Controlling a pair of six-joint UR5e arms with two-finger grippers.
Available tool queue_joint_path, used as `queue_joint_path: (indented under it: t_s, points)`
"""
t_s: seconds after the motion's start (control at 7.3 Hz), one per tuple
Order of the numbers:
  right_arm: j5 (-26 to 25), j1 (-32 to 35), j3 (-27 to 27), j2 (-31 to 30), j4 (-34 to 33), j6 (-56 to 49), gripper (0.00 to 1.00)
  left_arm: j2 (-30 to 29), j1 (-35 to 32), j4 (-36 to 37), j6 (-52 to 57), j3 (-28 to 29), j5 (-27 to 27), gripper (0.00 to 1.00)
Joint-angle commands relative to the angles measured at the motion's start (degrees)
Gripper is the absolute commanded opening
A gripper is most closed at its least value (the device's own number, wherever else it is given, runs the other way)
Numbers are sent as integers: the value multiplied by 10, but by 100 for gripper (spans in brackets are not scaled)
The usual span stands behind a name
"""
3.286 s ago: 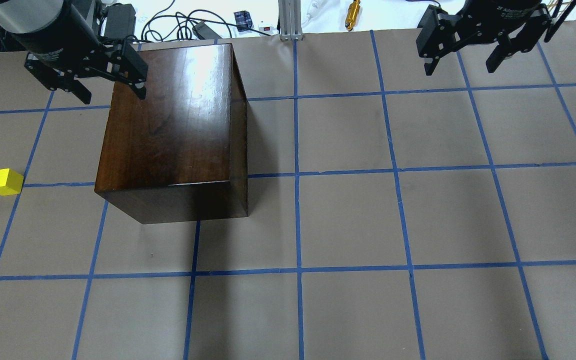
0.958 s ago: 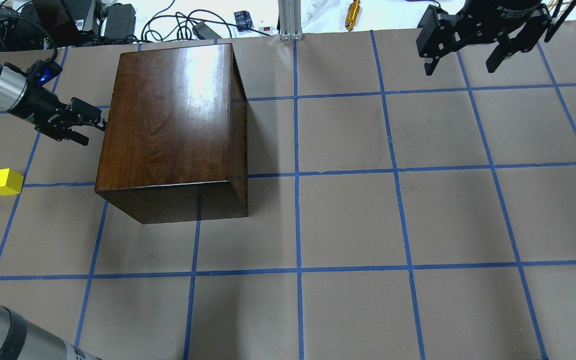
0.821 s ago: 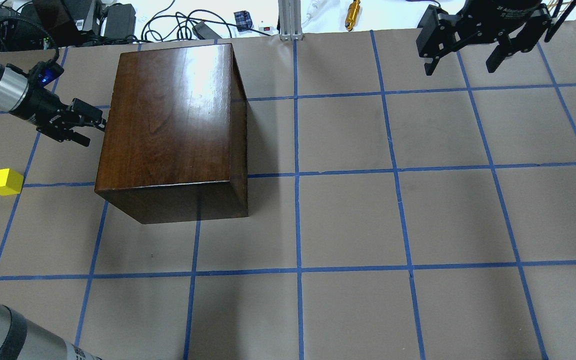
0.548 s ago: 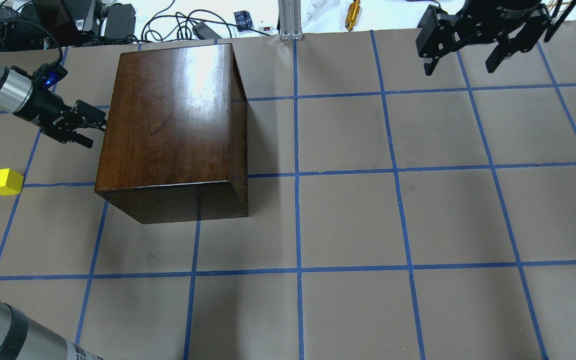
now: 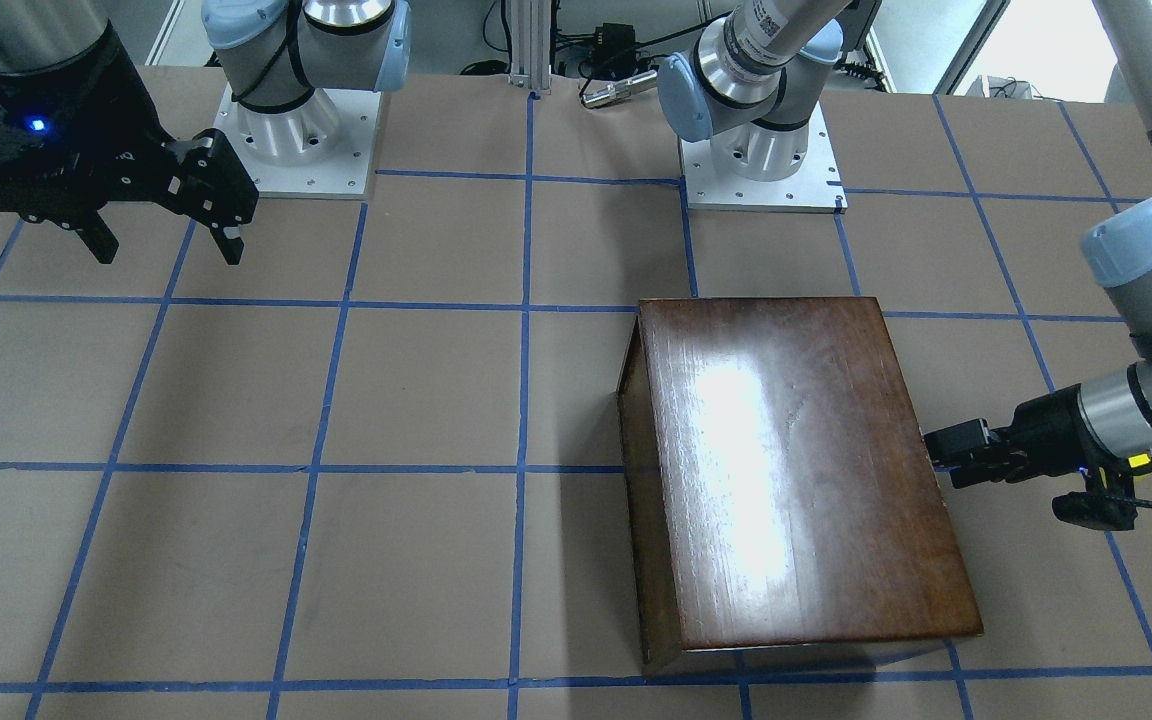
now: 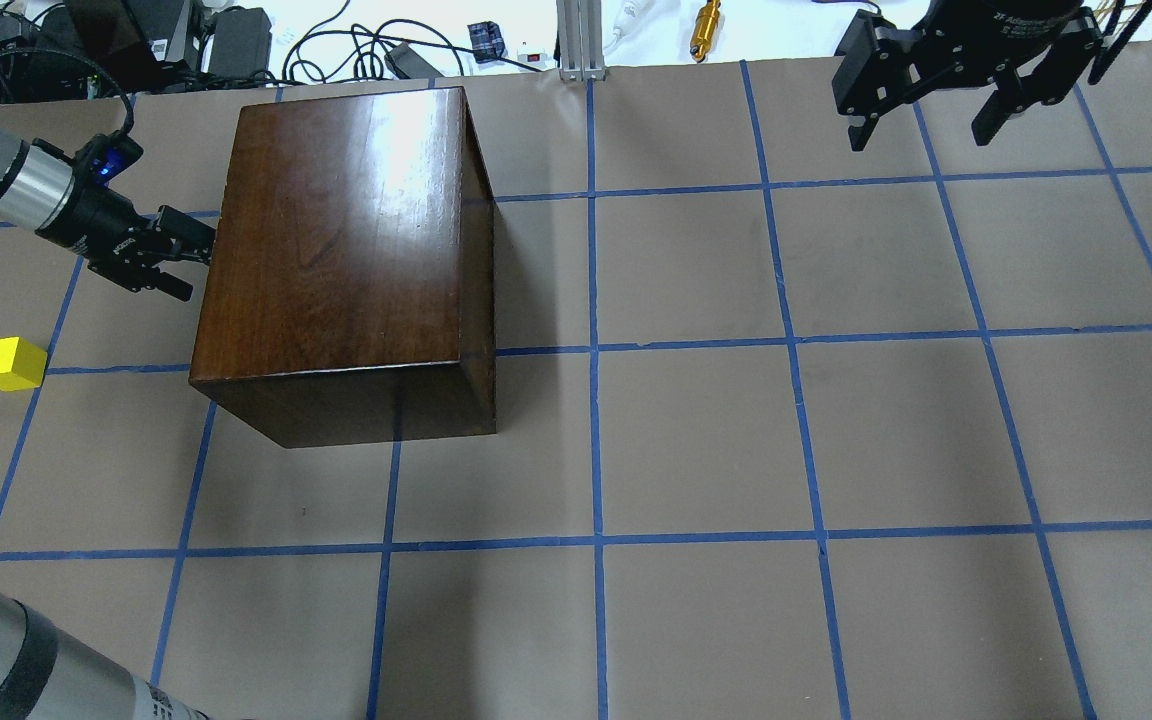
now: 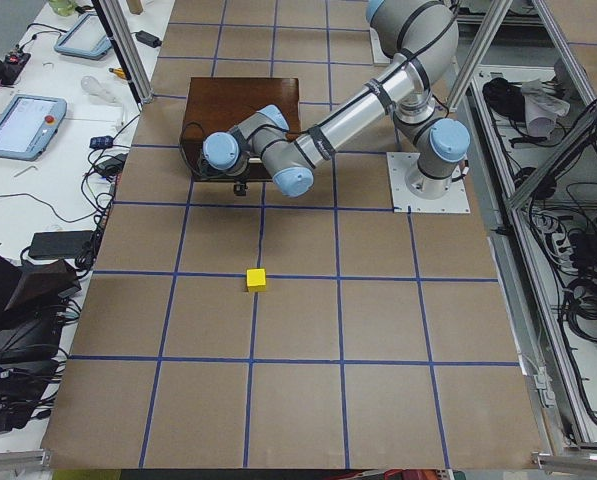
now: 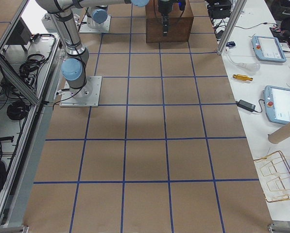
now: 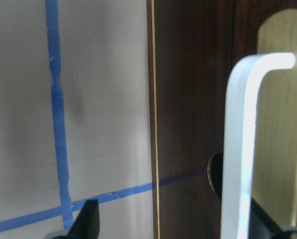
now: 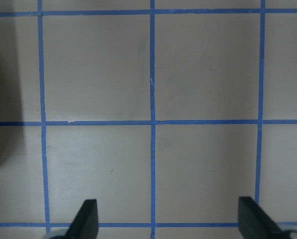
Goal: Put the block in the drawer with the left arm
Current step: 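Close the left gripper on the white drawer handle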
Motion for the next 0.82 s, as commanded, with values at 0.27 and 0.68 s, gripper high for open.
queue_joint_path:
  t_s: [0.27, 0.68]
  points:
    - [0, 0, 0, 0, 0, 0, 100, 1, 2, 2, 2, 5, 19, 100]
    - [0, 0, 0, 0, 0, 0, 100, 2, 2, 26, 2, 5, 56, 100]
